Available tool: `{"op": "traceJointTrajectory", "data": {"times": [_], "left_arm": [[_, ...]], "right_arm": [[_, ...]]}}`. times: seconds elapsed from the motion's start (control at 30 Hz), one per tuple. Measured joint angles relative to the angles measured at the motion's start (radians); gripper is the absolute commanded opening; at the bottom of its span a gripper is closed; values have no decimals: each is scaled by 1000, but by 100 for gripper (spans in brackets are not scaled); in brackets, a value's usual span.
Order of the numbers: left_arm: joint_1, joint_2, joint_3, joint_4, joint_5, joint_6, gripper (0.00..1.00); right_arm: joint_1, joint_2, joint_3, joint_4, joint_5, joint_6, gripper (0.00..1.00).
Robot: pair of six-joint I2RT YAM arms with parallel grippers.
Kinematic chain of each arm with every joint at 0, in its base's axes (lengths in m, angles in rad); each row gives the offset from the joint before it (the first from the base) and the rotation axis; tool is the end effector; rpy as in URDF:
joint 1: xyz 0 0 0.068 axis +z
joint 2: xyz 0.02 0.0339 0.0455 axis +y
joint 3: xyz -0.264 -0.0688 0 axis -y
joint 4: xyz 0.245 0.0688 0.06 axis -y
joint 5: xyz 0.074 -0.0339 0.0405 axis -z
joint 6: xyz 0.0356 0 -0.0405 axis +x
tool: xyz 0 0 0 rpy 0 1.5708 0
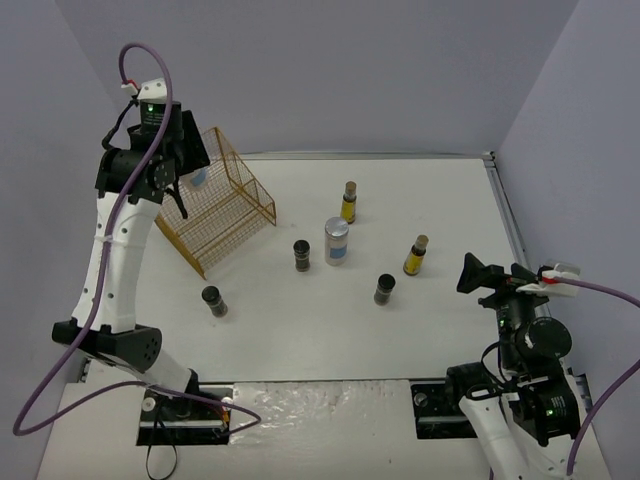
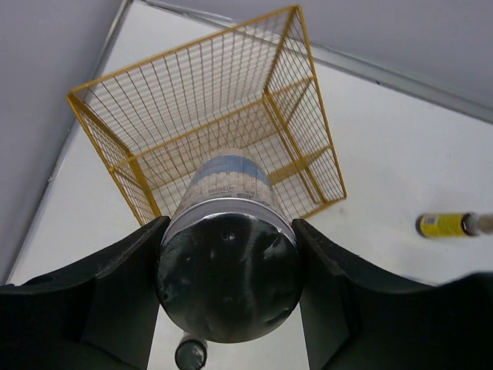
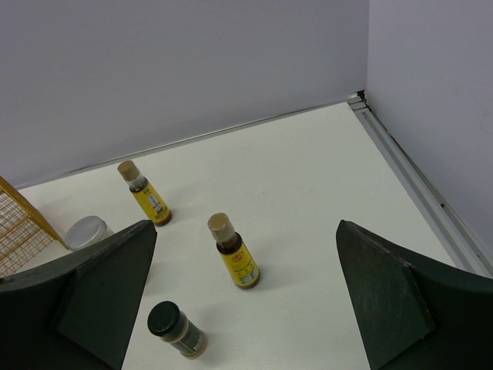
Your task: Organize the condiment bottles
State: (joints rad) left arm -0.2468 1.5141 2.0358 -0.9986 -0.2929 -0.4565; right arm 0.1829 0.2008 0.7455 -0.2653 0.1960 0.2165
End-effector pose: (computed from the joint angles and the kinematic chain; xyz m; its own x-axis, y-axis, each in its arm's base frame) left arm 0.2775 -0.0593 0.5016 -0.3930 -0.3362 -0.8559 -0.2095 0.9390 -0.2727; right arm 0.0450 0.0013 0.3745 0.2661 0.2635 -0.9272 -0.0527 0.9645 0.2589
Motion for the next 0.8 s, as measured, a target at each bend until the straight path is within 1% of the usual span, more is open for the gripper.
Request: {"op": "traceJointTrajectory", "data": {"times": [0.1,0.2,0.43,0.8], "left_arm": [[59,78,77,20,-2,12,0],[94,131,117,46,-13,21,0],[159,201,127,106,-17,29,0],[236,305,164,143,-3,27,0]], "right_arm": [[0,0,-3,0,-3,0,100],[1,0,-5,0,-9,0,100],[1,-9,-15,1,-19,0,100],[1,-10,-16,2,-28,0,100]]}}
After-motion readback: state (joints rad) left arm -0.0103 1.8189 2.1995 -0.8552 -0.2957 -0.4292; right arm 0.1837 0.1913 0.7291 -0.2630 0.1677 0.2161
